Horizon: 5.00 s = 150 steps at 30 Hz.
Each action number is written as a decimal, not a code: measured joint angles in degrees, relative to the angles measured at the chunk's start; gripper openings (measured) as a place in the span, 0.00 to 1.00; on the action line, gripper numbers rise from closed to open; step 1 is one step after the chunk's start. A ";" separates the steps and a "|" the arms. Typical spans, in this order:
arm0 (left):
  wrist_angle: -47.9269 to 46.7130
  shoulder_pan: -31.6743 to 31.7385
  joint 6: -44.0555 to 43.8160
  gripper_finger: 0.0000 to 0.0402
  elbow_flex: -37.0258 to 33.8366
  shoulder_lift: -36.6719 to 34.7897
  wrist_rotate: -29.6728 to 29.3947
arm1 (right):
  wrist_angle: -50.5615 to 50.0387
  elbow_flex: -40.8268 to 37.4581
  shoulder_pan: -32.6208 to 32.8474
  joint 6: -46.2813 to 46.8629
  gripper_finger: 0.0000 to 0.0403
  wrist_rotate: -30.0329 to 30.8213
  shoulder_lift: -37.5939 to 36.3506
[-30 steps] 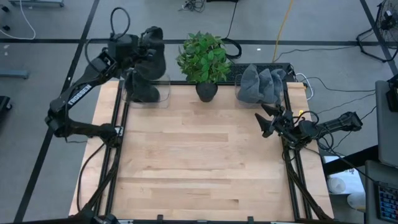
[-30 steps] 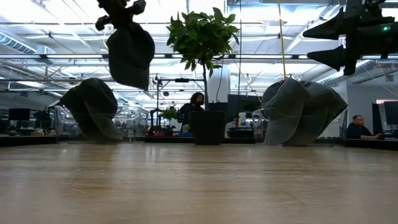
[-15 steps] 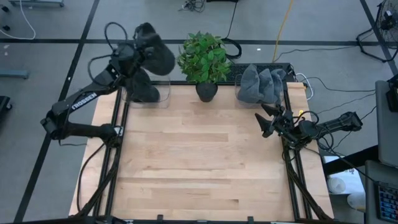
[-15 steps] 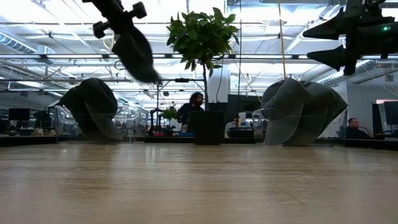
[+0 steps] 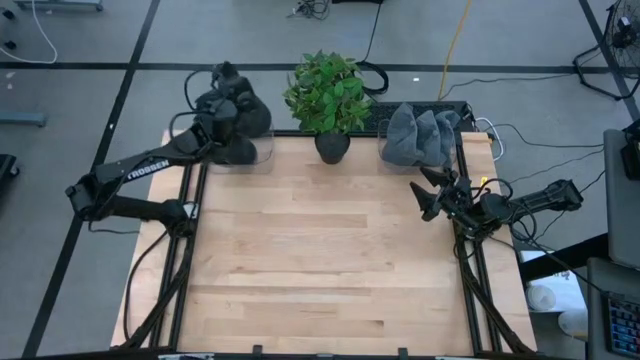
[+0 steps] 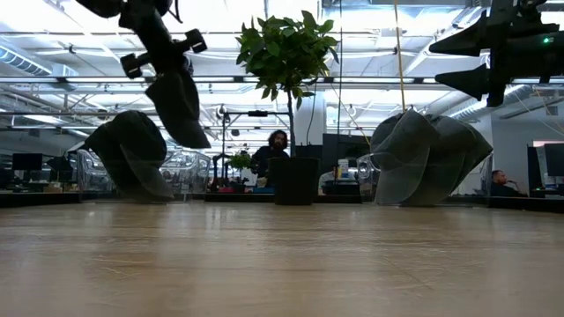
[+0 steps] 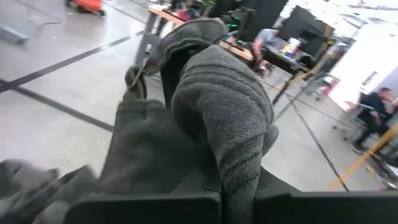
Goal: Pick & Place hat
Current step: Put the black cap into the left transparent bin, then return to Home Position
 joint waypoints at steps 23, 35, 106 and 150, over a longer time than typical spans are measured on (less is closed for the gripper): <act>0.54 -10.38 -18.09 0.00 -7.02 0.05 -13.40 | -0.02 0.00 0.00 0.00 0.85 0.00 0.00; -14.46 -12.24 -28.09 0.00 -7.02 0.05 -13.81 | -0.02 0.00 0.00 0.00 0.85 0.00 0.00; -8.72 -39.67 34.12 0.90 21.86 1.25 31.65 | 0.02 0.00 0.00 -0.01 0.86 0.00 0.00; 20.68 -39.55 38.95 0.91 -51.03 -55.90 32.60 | 0.00 -0.02 0.00 -0.02 0.85 0.00 0.00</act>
